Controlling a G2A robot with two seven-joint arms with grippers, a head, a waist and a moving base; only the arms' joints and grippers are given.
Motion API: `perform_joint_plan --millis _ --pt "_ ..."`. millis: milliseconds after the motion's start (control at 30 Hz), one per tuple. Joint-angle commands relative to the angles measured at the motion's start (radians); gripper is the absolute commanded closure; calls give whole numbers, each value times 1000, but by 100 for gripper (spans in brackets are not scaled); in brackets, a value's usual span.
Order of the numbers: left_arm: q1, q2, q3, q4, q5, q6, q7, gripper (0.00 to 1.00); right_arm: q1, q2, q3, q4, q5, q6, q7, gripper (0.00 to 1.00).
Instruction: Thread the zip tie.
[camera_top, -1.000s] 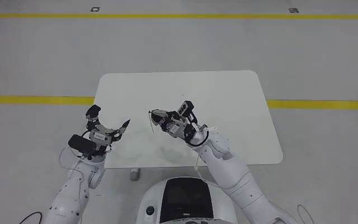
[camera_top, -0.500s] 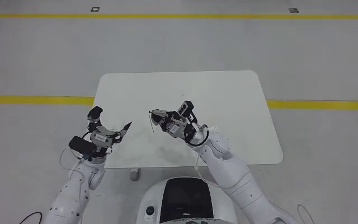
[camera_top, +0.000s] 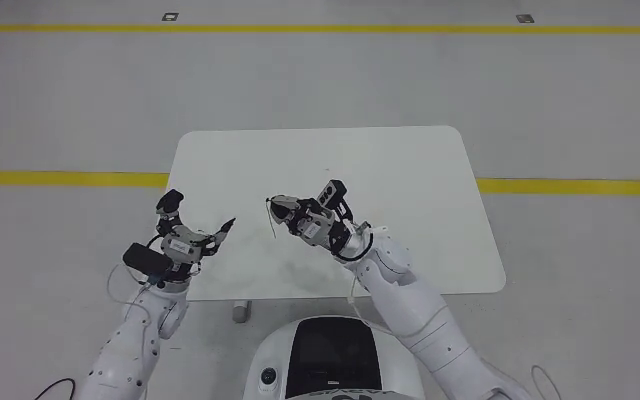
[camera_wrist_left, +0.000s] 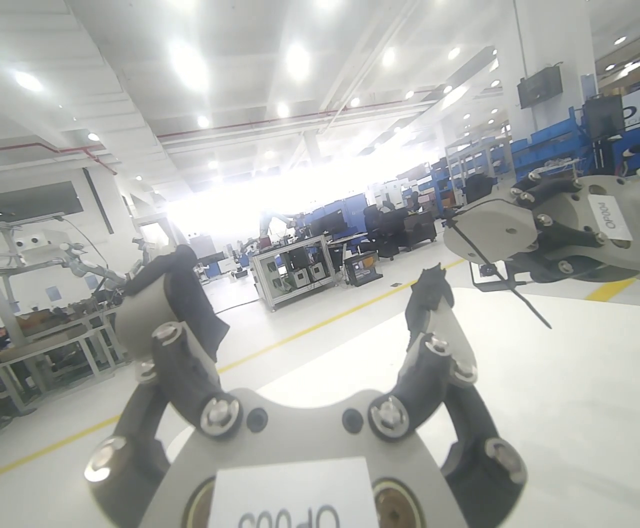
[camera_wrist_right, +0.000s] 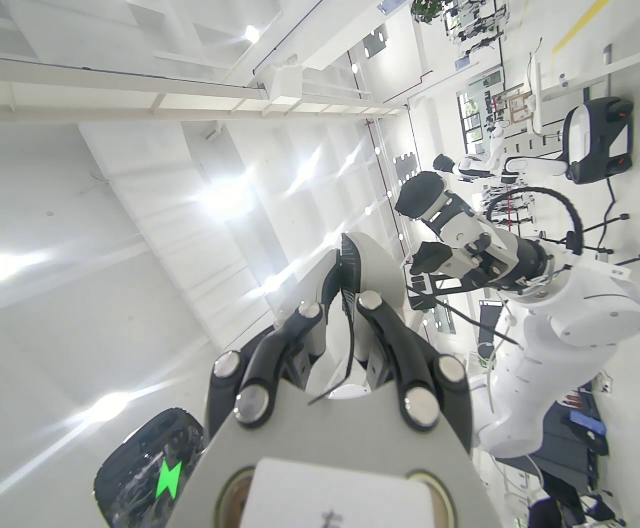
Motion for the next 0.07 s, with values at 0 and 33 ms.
perform_joint_plan --millis 0,33 --pt "0 0 0 0 0 0 0 0 0 0 0 0 0 0 0 100" --pt "0 0 0 0 0 0 0 0 0 0 0 0 0 0 0 100"
